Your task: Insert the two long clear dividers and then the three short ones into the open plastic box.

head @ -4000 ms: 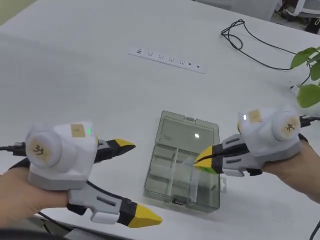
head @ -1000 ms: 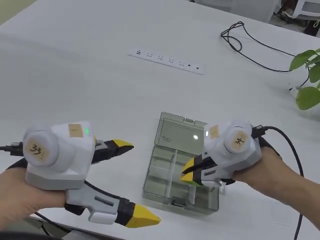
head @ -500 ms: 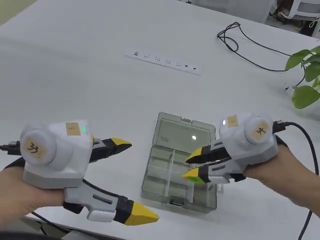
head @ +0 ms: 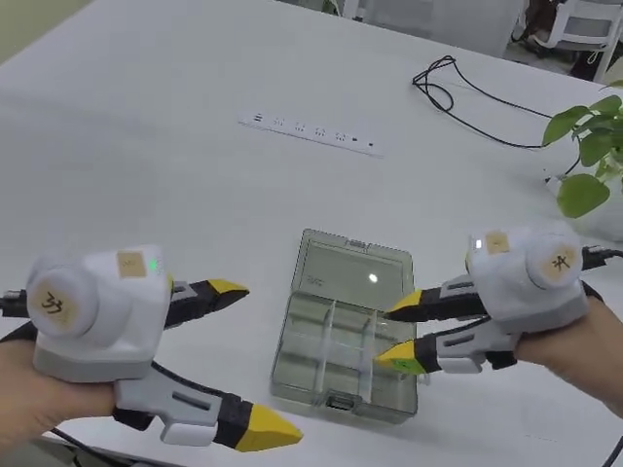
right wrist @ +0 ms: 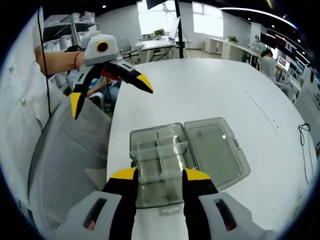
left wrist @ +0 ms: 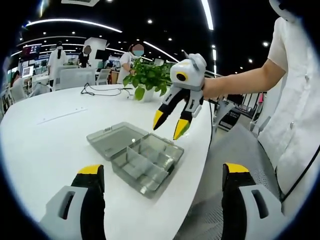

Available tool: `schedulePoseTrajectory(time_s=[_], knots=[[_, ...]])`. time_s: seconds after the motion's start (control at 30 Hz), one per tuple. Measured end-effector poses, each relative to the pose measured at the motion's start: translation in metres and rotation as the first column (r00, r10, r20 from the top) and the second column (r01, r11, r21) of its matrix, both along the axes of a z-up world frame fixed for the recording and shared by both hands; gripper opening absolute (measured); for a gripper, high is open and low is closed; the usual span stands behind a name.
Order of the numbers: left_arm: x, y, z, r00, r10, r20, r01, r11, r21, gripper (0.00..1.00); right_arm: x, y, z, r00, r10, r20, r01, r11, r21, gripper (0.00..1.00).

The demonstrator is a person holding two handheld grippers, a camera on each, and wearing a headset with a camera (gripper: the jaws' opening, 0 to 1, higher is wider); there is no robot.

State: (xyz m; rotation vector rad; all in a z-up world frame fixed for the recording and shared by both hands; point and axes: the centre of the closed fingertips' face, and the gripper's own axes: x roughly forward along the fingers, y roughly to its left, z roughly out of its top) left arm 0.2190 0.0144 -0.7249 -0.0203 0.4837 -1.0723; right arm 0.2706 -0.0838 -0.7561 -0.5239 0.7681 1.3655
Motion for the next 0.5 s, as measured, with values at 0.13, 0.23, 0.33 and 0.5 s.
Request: schedulePoseTrajectory(time_s=[0.13,0.23,0.33,0.5], knots=[[-0.001,0.001,0.0,1.0,0.001,0.003,-0.001,1.0,0.003,1.0,-0.001,-0.014,0.002,1.0,-0.016,0.002,0.016,1.0,-0.008,0.41],[-0.001,0.002,0.001,1.0,0.003,0.002,-0.003,1.0,0.003,1.0,-0.003,-0.025,0.003,1.0,-0.024,0.002,0.025,1.0,-0.018,0.43],[-0.002,0.002,0.001,1.0,0.003,0.003,-0.003,1.0,0.003,1.0,-0.005,-0.035,0.003,1.0,-0.031,0.001,0.031,0.999,-0.031,0.46],[-0.003,0.001,0.002,1.0,0.002,0.004,-0.002,1.0,0.001,1.0,-0.006,-0.053,0.002,0.999,-0.046,-0.004,0.046,0.998,-0.05,0.51]])
